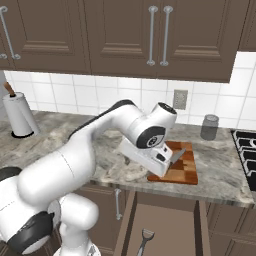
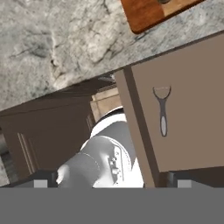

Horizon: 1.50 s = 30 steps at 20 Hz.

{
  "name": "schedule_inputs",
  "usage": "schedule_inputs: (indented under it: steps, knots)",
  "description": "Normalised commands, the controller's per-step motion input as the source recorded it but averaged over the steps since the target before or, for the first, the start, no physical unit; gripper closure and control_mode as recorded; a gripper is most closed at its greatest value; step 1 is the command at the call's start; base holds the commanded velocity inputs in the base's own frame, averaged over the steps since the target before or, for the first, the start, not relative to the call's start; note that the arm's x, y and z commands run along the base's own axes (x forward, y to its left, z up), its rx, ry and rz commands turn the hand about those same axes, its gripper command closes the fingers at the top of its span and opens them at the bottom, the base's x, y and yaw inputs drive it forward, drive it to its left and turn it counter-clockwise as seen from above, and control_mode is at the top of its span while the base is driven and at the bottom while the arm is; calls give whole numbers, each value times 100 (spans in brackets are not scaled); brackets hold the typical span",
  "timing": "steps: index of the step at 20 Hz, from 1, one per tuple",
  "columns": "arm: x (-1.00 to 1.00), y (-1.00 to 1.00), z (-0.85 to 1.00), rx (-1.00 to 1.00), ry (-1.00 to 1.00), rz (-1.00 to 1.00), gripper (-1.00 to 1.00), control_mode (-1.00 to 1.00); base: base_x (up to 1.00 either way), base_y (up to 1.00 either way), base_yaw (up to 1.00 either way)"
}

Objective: Open the drawer on the right and place the cutting tools on the cutting board.

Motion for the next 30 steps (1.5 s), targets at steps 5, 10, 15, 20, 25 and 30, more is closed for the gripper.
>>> schedule_inputs:
  steps: [5,10,15,20,25,30]
  knots:
    - [-75,56,14,-5,0,-2,-100,-100,0,0,0]
    - [-49,55,5,-5,0,-3,-100,-100,0,0,0]
    - [-36,28,2,-3,0,-3,-100,-100,0,0,0]
    - [-23,27,1,-3,0,-3,-100,-100,0,0,0]
    - [-8,31,0,-5,0,-4,-100,-100,0,0,0]
    - [0,13,0,-4,0,-4,-100,-100,0,0,0]
